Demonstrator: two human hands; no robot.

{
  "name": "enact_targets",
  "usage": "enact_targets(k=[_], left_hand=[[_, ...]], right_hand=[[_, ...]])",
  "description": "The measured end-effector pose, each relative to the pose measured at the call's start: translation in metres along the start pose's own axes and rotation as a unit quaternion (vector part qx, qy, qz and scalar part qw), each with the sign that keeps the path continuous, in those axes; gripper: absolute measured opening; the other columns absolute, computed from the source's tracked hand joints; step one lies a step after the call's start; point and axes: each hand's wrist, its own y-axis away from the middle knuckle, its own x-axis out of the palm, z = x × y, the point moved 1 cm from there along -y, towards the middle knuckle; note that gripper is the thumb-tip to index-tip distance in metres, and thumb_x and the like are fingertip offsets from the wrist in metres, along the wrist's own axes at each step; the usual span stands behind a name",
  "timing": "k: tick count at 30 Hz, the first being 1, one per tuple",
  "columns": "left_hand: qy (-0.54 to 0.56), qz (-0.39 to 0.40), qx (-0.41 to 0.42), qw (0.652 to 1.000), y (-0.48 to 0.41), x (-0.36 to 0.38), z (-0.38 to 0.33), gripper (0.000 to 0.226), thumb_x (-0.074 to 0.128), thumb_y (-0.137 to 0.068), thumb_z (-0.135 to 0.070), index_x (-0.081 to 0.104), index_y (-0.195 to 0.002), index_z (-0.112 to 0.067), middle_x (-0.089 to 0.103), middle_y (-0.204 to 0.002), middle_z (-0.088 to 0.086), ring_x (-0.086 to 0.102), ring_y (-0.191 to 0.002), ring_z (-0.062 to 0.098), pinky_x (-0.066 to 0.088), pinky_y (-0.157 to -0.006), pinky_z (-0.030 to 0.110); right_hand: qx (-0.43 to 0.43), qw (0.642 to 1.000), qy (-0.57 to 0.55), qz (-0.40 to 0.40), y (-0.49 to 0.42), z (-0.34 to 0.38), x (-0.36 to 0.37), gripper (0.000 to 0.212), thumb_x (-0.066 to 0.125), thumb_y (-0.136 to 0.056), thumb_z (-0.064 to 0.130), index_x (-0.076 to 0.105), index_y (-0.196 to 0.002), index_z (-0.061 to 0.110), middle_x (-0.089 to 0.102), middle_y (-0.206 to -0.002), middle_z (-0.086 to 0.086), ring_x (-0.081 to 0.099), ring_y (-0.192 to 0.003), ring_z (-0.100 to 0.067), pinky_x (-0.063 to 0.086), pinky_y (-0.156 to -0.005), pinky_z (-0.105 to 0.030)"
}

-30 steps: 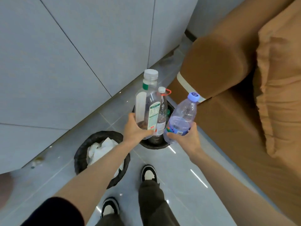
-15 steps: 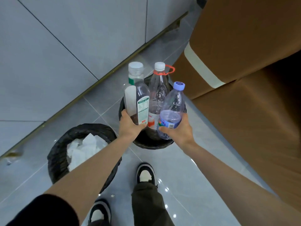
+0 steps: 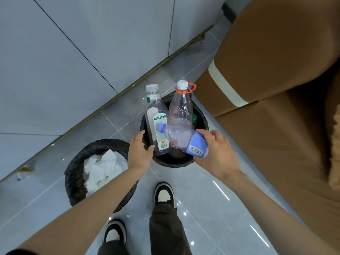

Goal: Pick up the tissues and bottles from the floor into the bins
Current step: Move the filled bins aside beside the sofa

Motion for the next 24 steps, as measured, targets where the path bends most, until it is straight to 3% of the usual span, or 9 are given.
enact_targets(k=[5, 9, 12, 16, 19, 22, 24], left_hand=[[-0.011, 0.017, 0.018, 1.000, 0.005, -0.019, 0.003, 0.055, 0.061, -0.089, -0.011, 0.042, -0.140, -0.014, 0.048, -0.137, 0.009, 0.049, -0.124, 0.027, 0.041, -0.103, 0.046], [-0.001, 0.028, 0.020, 0.999, 0.007, -0.025, 0.004, 0.052, 0.059, -0.091, -0.012, 0.042, -0.140, -0.017, 0.048, -0.137, 0.007, 0.049, -0.124, 0.026, 0.041, -0.103, 0.045], [0.002, 0.035, 0.030, 0.999, 0.008, -0.027, 0.004, 0.051, 0.057, -0.092, -0.013, 0.042, -0.140, -0.016, 0.048, -0.137, 0.007, 0.049, -0.123, 0.025, 0.042, -0.103, 0.044], [0.016, 0.043, 0.034, 0.998, 0.010, -0.031, 0.005, 0.050, 0.056, -0.093, -0.013, 0.041, -0.141, -0.017, 0.047, -0.139, 0.006, 0.052, -0.121, 0.024, 0.043, -0.103, 0.041], [0.033, 0.048, 0.026, 0.998, 0.018, -0.036, 0.006, 0.049, 0.054, -0.094, -0.013, 0.039, -0.141, -0.016, 0.046, -0.139, 0.007, 0.051, -0.122, 0.024, 0.041, -0.104, 0.039], [0.066, 0.051, 0.015, 0.996, 0.031, -0.042, 0.004, 0.049, 0.052, -0.095, -0.012, 0.038, -0.142, -0.015, 0.046, -0.139, 0.008, 0.048, -0.124, 0.022, 0.040, -0.105, 0.037], [0.075, 0.049, 0.010, 0.996, 0.039, -0.049, 0.006, 0.050, 0.051, -0.096, -0.013, 0.036, -0.143, -0.015, 0.045, -0.140, 0.009, 0.048, -0.124, 0.023, 0.040, -0.105, 0.036]], right_hand=[[-0.066, 0.972, 0.227, 0.011, 0.002, 0.024, -0.019, 0.059, 0.064, -0.076, 0.020, 0.043, -0.130, 0.034, 0.043, -0.123, 0.001, 0.041, -0.112, -0.026, 0.037, -0.081, -0.036], [-0.126, 0.946, 0.296, 0.040, -0.011, 0.048, -0.006, 0.051, 0.067, -0.077, 0.011, 0.051, -0.123, 0.024, 0.041, -0.125, -0.003, 0.034, -0.118, -0.030, 0.038, -0.084, -0.038], [-0.147, 0.946, 0.279, 0.071, -0.026, 0.054, 0.010, 0.057, 0.067, -0.079, 0.011, 0.042, -0.129, 0.020, 0.035, -0.132, -0.007, 0.030, -0.124, -0.032, 0.038, -0.093, -0.041], [-0.108, 0.968, 0.219, 0.062, -0.037, 0.052, 0.026, 0.061, 0.065, -0.079, 0.009, 0.035, -0.131, 0.021, 0.035, -0.133, -0.009, 0.033, -0.120, -0.030, 0.037, -0.099, -0.043], [-0.109, 0.969, 0.217, 0.050, -0.033, 0.048, 0.031, 0.073, 0.072, -0.078, 0.023, 0.030, -0.137, 0.026, 0.033, -0.139, -0.009, 0.029, -0.129, -0.030, 0.022, -0.112, -0.053], [-0.120, 0.973, 0.195, -0.015, -0.025, 0.047, 0.026, 0.070, 0.071, -0.079, 0.038, 0.036, -0.137, 0.020, 0.031, -0.144, -0.010, 0.020, -0.139, -0.034, 0.003, -0.115, -0.058], [-0.156, 0.972, 0.157, -0.077, -0.016, 0.054, 0.022, 0.060, 0.070, -0.079, 0.036, 0.047, -0.129, 0.013, 0.040, -0.140, -0.013, 0.027, -0.137, -0.036, 0.008, -0.115, -0.056]])
